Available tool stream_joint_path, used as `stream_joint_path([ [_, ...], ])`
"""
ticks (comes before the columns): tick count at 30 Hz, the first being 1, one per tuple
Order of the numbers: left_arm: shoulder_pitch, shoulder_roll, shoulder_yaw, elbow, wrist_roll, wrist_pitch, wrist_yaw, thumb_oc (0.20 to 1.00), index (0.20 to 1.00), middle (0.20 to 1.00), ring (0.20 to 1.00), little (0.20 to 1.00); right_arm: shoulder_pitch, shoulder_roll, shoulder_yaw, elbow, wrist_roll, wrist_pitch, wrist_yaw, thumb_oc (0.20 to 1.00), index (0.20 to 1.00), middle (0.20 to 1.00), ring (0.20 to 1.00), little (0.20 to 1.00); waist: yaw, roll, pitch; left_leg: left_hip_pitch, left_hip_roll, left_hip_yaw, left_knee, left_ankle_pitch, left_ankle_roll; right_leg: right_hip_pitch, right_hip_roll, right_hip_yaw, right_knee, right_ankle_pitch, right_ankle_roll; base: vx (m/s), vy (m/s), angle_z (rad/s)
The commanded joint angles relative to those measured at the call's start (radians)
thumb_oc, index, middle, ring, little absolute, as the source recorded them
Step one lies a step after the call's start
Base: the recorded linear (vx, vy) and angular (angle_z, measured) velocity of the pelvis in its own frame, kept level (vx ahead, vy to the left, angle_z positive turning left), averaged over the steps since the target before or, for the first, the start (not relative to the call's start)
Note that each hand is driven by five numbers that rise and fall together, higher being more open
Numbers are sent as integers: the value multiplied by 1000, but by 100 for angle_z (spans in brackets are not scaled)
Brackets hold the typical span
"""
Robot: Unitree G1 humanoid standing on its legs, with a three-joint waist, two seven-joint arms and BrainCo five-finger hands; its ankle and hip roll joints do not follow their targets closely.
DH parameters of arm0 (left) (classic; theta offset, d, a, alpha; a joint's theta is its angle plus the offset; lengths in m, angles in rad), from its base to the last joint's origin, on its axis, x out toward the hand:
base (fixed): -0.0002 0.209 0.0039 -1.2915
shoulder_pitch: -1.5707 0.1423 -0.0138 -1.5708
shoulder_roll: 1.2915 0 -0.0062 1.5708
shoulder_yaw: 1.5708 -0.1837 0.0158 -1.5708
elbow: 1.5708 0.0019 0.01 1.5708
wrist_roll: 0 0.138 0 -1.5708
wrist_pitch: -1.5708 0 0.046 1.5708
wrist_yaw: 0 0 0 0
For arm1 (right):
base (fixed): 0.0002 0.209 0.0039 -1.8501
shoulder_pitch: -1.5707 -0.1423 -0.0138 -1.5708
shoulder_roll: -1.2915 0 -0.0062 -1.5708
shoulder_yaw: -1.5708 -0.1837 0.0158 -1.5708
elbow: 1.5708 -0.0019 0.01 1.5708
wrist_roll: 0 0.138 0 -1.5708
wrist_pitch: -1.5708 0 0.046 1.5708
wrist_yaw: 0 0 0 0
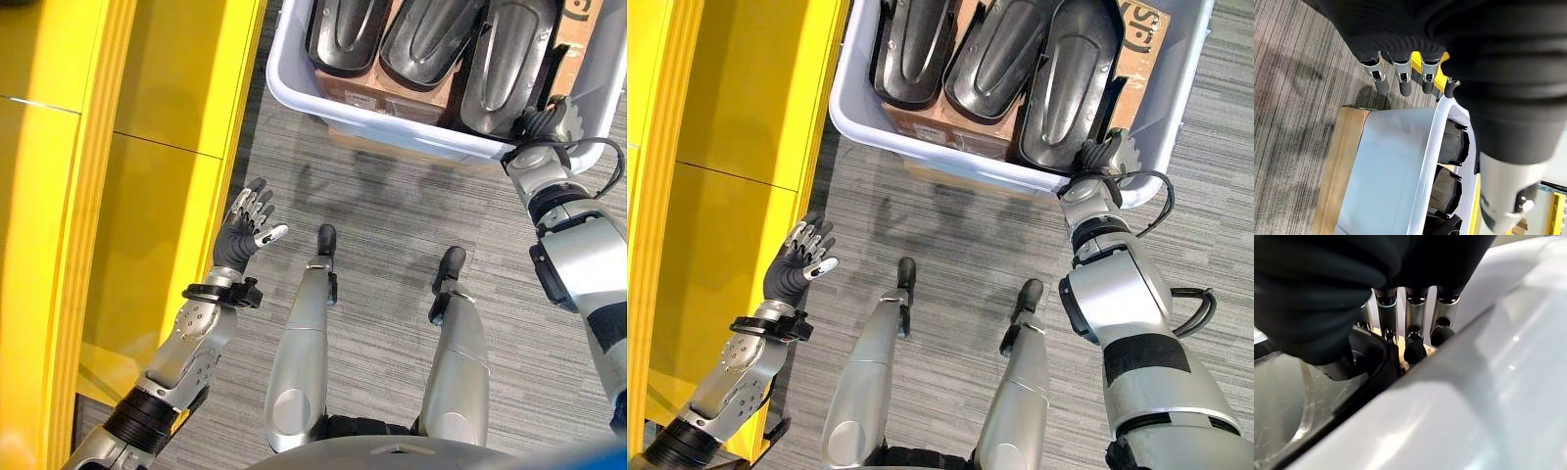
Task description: Move parts from the plastic box to the shelf.
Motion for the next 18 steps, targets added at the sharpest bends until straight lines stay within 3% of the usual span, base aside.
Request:
stream_joint_path([
  [1,46,6,30,-85,11,-46,-15,1000,1000,1000,1000,1000,5,-20,-2,-19,-19,-9,-22,200,200,200,200,200,11,-4,-6,-8,13,-5,15,-83,15,36,34,31,78,-80,-1,0,0,0],
  [8,31,-10,35,-47,11,-51,0,1000,1000,1000,1000,1000,92,-10,-139,-124,193,-112,-65,200,200,200,200,200,-9,-20,-7,18,19,-2,14,-89,14,53,40,36,80,-87,-3,-12,1,0],
  [9,31,-11,38,-49,9,-53,1,1000,1000,1000,1000,1000,112,-7,-156,-142,211,-123,-69,200,200,200,200,200,-13,-20,-6,10,20,4,7,-59,21,44,40,32,73,-62,-9,-85,6,-2],
  [13,41,-13,45,-43,3,-50,2,1000,1000,1000,1000,1000,172,9,-200,-210,246,-152,-93,200,200,200,200,200,-22,-26,-12,37,24,-1,11,-89,13,70,42,37,73,-85,-2,19,-7,-6],
  [14,43,-10,46,-43,2,-49,1,1000,1000,1000,1000,1000,188,11,-214,-235,255,-159,-101,200,200,200,200,200,-26,-26,-10,31,25,5,3,-59,19,65,41,34,64,-60,-8,-86,-12,-6],
  [18,51,-4,43,-33,-5,-46,-1,1000,1000,1000,1000,1000,243,37,-254,-321,291,-193,-125,200,200,200,200,200,-34,-35,-18,47,28,0,3,-60,20,83,45,36,66,-64,-9,-25,-14,-6],
])
